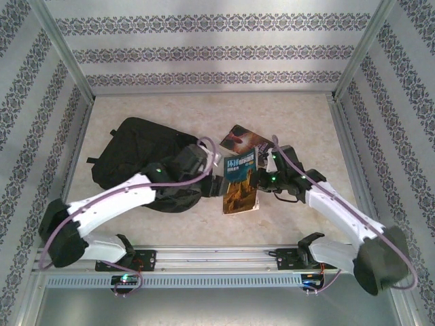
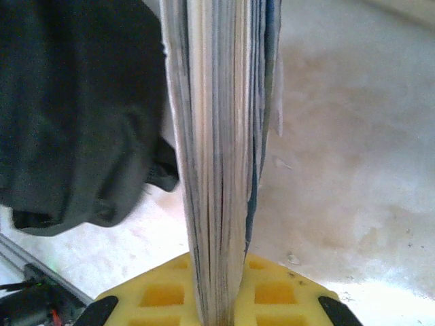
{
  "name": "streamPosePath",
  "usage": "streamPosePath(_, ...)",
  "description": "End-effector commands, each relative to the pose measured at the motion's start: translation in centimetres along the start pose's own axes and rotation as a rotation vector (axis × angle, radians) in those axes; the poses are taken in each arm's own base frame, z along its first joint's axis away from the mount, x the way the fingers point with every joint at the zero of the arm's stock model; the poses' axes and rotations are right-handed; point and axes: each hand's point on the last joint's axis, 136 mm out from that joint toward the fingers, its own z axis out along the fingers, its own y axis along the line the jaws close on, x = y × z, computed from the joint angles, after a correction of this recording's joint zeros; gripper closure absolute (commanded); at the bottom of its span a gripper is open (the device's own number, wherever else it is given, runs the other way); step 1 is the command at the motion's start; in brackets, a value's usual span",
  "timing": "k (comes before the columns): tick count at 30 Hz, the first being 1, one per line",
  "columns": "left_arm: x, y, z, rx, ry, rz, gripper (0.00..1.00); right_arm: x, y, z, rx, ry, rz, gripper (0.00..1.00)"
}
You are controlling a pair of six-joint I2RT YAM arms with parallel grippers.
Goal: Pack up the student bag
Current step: Pick up the book from the center of the table, then pass the book.
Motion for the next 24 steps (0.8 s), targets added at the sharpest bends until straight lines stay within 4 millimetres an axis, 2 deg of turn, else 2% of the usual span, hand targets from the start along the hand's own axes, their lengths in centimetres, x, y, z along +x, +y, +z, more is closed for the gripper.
streamPosePath(1,-2.1,2.3,-2.1,-0.002,-0.052,-0.051,0.34,-2.8,4.1,-3.8,-0.129,-0.142,-0.104,1.00)
streamPosePath(4,-3.1,2.6,-2.8,0.116,-0.119,-0.070,0.25,-3.4,7.2,-5.8,-0.258,-0.190,-0.158,1.00)
streamPosePath(8,-4.6,4.2,-3.0,0.238,-0.201,-0.175,0.20,-3.3,10.5,-7.6,-0.407,-0.181,-0.212,1.00)
streamPosePath(11,-5.9,2.9,-3.4,0.393,-0.260,-0.203,0.18,-3.2,11.8,-8.2,-0.470,-0.166,-0.229,1.00)
streamPosePath(15,-6.5,1.2,-3.5,0.538,-0.270,-0.211,0.19,-3.1,13.4,-8.9,-0.563,-0.160,-0.240,1.00)
streamPosePath(20,-7.1,-0.3,-4.3,0.684,-0.295,-0.215,0.28,-3.0,14.0,-8.9,-0.612,-0.138,-0.226,1.00)
streamPosePath(23,-7.6,-1.3,-5.1,0.769,-0.317,-0.210,0.45,-3.2,13.8,-8.2,-0.608,-0.111,-0.206,1.00)
streamPosePath(24,-7.8,-1.4,-5.3,0.784,-0.320,-0.210,0.55,-3.4,13.5,-8.0,-0.597,-0.111,-0.194,1.00)
